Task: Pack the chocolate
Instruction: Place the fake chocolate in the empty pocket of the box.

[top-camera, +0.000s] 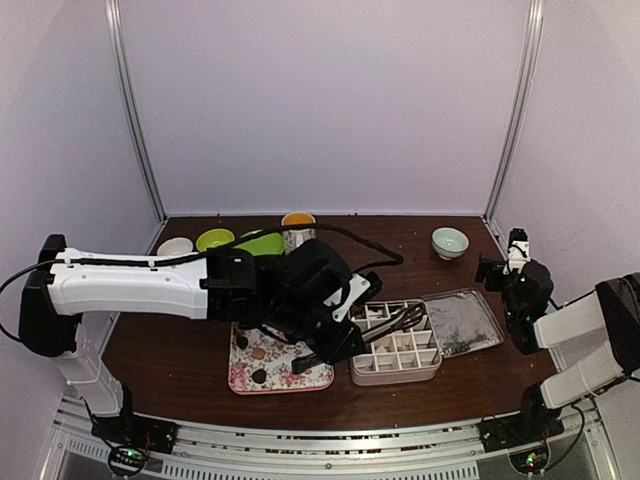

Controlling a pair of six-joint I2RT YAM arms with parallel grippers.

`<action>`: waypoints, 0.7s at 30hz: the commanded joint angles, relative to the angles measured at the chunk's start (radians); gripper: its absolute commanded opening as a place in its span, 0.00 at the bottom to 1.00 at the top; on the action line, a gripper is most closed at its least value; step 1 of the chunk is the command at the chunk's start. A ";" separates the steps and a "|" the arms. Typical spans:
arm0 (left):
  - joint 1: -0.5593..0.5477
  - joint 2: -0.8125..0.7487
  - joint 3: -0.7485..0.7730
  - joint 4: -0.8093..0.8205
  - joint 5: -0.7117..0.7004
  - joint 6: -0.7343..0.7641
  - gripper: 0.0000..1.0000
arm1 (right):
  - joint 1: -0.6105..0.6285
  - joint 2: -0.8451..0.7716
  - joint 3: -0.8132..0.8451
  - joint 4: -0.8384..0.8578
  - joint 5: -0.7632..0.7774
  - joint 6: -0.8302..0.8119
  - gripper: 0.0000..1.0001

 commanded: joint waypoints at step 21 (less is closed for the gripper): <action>-0.013 0.213 0.158 0.059 0.024 0.063 0.25 | -0.007 0.002 0.013 -0.001 0.001 0.000 1.00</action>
